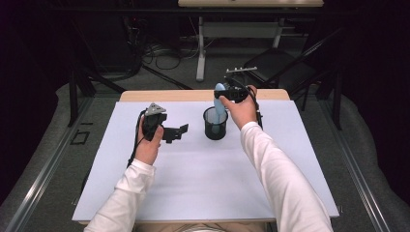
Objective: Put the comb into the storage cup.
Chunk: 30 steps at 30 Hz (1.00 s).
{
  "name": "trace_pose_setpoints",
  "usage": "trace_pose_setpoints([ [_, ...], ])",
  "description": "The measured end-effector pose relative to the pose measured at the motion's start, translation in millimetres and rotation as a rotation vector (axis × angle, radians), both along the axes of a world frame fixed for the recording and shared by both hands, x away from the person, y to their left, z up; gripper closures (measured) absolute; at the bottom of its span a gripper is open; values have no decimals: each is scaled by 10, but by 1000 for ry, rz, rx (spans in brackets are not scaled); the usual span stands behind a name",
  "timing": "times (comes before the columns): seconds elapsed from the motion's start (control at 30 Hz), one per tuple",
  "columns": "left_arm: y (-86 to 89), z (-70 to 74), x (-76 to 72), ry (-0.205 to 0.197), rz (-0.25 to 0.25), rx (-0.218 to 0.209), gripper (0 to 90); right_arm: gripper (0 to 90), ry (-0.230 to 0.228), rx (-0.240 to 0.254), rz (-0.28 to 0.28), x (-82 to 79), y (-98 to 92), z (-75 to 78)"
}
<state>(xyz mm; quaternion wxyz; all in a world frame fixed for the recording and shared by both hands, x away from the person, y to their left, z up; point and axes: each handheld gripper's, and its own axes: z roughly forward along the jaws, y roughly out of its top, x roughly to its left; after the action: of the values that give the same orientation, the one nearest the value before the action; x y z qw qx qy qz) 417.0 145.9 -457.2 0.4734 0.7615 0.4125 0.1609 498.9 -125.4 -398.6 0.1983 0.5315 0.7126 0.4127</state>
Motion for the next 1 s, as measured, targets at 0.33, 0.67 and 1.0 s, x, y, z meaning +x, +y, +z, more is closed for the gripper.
trace_pose_setpoints([
  [0.33,2,-4,4,1,-2,-2,25,474,2,-2,5,-4,14,-3],
  [0.67,3,-9,6,3,-3,-3,25,469,-7,-15,13,-15,48,-4],
  [1.0,7,-12,8,5,-1,-6,25,445,-7,-44,21,-17,59,3],
])
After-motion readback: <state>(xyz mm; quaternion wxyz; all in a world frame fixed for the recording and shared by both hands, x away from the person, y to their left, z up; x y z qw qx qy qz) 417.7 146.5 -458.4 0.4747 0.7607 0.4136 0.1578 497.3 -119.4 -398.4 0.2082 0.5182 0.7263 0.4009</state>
